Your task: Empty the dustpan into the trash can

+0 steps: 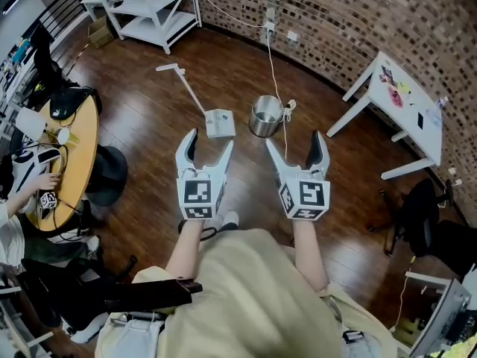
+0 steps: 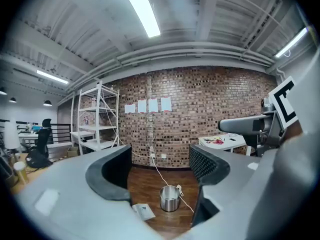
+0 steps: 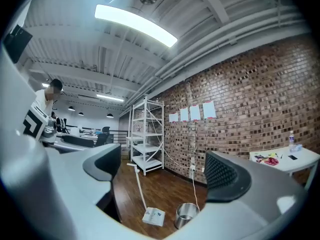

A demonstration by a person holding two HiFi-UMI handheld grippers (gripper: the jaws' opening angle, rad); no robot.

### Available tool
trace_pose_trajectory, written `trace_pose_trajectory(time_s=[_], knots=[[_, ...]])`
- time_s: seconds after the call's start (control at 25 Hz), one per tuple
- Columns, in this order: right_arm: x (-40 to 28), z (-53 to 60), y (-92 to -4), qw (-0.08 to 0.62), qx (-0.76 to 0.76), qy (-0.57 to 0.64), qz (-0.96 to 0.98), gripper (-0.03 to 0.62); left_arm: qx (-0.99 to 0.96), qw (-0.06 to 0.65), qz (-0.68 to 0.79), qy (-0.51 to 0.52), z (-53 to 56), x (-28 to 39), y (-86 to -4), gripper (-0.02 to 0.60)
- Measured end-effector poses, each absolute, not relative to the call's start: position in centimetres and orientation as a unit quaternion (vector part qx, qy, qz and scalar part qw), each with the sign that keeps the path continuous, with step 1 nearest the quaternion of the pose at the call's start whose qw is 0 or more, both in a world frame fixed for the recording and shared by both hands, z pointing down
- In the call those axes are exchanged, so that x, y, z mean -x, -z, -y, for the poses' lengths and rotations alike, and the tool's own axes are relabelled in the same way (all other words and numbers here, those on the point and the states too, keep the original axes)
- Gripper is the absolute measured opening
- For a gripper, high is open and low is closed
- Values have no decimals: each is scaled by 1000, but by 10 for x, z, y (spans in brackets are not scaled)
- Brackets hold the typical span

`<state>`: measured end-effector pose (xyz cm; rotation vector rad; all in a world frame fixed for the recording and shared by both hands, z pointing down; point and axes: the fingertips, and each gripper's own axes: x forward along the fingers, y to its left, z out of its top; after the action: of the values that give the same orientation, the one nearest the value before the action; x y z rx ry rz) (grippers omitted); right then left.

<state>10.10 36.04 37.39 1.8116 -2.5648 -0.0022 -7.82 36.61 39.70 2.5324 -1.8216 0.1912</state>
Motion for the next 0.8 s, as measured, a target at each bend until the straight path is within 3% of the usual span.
trace_pose_trajectory(time_s=[0.28,0.8], knots=[[-88,-317,-375,24,-593,9,805,511,-818,-1,573,-58,-315,105,-403,339],[-84,-222,-391,26,-566,-7,824,511,-811,4,583,-53,-226,91,-405,353]])
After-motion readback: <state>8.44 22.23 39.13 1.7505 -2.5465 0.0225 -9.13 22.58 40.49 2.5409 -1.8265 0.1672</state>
